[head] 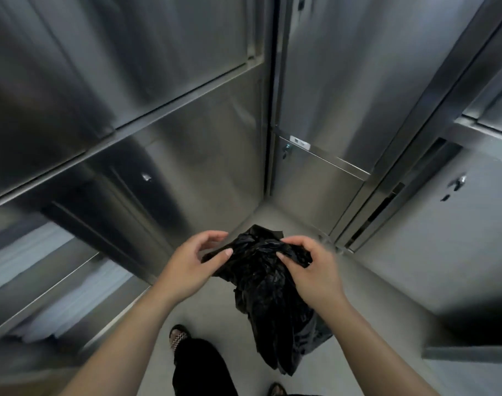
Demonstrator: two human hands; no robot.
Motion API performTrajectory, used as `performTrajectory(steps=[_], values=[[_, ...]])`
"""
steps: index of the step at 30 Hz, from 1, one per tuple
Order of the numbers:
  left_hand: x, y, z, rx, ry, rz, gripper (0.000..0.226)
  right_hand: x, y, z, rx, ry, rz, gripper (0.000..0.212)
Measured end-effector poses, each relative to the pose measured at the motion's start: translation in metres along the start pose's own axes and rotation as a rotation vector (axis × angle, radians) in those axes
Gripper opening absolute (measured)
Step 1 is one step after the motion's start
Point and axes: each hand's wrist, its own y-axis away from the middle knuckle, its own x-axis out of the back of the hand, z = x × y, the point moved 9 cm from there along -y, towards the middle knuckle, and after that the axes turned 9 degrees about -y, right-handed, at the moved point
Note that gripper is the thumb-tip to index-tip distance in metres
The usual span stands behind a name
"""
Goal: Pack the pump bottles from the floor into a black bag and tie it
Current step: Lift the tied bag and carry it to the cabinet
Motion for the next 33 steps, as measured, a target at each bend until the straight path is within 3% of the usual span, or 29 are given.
performTrajectory(steps=[4, 11, 20, 29, 33], values=[[0.018, 0.071, -0.018, 0.107, 0.039, 0.150, 0.030, -0.023, 0.025, -0.019, 0.045, -0.015, -0.161, 0.032], [0.046, 0.189, -0.045, 0.228, 0.167, 0.387, 0.025, -0.090, 0.080, -0.064, 0.218, 0.015, -0.418, 0.040], [0.087, 0.410, -0.116, 0.405, 0.257, 0.696, 0.033, -0.196, 0.224, -0.110, 0.369, 0.022, -0.756, 0.035], [0.100, 0.655, -0.172, 0.609, 0.107, 0.875, 0.026, -0.285, 0.379, -0.156, 0.396, -0.062, -0.877, 0.025], [0.105, 0.744, -0.187, 0.733, -0.088, 0.862, 0.031, -0.321, 0.429, -0.179, 0.406, -0.105, -0.901, 0.021]])
